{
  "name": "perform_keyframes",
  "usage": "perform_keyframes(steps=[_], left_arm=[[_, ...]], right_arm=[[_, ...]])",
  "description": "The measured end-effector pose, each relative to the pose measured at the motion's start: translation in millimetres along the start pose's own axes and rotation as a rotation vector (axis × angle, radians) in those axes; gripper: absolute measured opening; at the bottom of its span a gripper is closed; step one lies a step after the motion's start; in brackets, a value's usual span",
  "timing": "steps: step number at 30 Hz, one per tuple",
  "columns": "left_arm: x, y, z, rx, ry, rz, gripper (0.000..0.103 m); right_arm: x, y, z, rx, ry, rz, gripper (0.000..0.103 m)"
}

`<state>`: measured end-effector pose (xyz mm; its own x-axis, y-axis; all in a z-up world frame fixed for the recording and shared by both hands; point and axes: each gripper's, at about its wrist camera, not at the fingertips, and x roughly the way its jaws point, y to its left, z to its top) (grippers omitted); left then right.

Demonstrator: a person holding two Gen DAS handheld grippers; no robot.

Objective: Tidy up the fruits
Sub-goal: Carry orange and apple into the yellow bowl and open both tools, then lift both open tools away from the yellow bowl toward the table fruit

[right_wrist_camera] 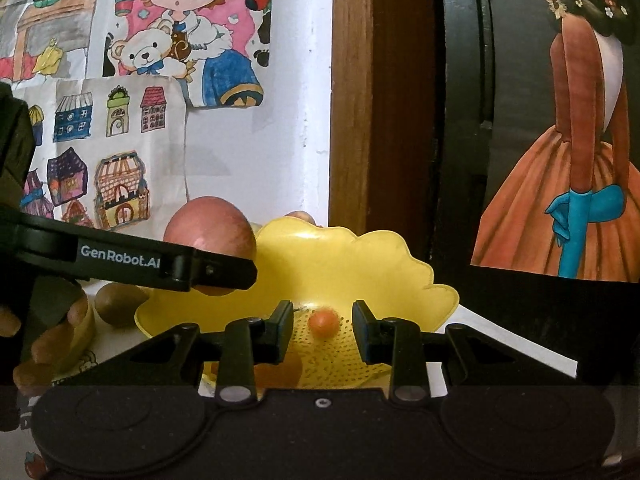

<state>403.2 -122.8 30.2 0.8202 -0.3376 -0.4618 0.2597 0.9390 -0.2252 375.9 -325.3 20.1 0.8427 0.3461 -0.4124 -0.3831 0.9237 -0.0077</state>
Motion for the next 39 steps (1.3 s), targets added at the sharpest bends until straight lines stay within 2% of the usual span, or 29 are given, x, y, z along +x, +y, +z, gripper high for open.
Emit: perform_keyframes(steps=[9,12,19,24,27,35,39], left_arm=[[-3.1,-0.6,-2.9,-0.01,-0.001,-0.013,0.077],[-11.8,-3.3,-2.1,0.001,-0.058,-0.019,0.085],[-30.4,-9.4,2.3,0.007,-0.096,-0.033,0.09],[-61.1,-11.0,-0.4,0.018,-0.15,-0.031,0.1],[-82.2,-9.0,-3.4,0.012,-0.177,-0.027,0.103],[-149.5,-0.5,-23.1,-0.015,-0.24,-0.009,0.103],[-179.3,1.5,-39.3,-0.019,-0.246,-0.003,0.103]], right_arm=[[-10.1,4.4,-6.9,-0.004,-0.012,-0.015,0.055],[-12.8,5.6,-10.2,-0.004,-0.009,-0.022,0.061],[-28.2,11.8,-8.4,-0.009,-0.037,-0.031,0.069],[-53.6,20.3,-5.8,-0.018,-0.085,-0.049,0.077],[-72.8,28.6,-5.6,-0.026,-0.118,-0.06,0.087],[-133.3,59.1,-14.7,-0.029,-0.199,-0.085,0.102],[-160.4,75.3,-22.6,0.003,-0.221,-0.075,0.102]])
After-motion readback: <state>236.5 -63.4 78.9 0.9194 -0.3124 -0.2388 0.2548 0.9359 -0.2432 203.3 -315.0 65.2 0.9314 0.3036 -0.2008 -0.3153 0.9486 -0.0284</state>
